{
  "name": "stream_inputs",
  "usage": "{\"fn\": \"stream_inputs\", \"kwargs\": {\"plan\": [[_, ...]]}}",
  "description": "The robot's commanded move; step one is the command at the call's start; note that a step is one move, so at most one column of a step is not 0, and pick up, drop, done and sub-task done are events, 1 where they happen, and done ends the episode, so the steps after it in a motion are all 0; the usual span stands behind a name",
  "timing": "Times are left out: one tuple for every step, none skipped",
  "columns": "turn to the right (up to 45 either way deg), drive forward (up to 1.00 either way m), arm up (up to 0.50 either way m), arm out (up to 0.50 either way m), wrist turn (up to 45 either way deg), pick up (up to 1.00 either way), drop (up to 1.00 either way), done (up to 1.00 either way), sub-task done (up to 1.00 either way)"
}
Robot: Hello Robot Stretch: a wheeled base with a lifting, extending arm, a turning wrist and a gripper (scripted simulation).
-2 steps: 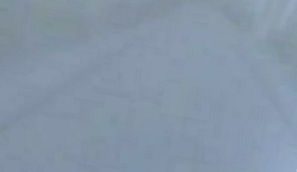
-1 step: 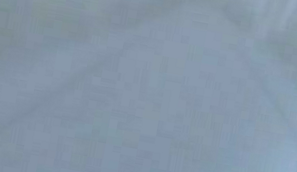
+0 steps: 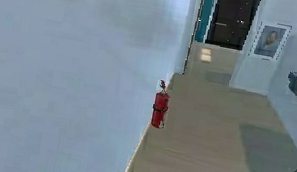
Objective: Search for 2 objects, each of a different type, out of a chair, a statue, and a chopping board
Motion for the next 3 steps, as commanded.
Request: {"fn": "stream_inputs", "kwargs": {"plan": [[45.0, 0.00, 0.00, 0.00, 0.0, 0.00, 0.00, 0.00, 0.00], [45.0, 0.00, 0.00, 0.00, 0.0, 0.00, 0.00, 0.00, 0.00], [12.0, 0.00, 0.00, 0.00, 0.0, 0.00, 0.00, 0.00, 0.00]]}}
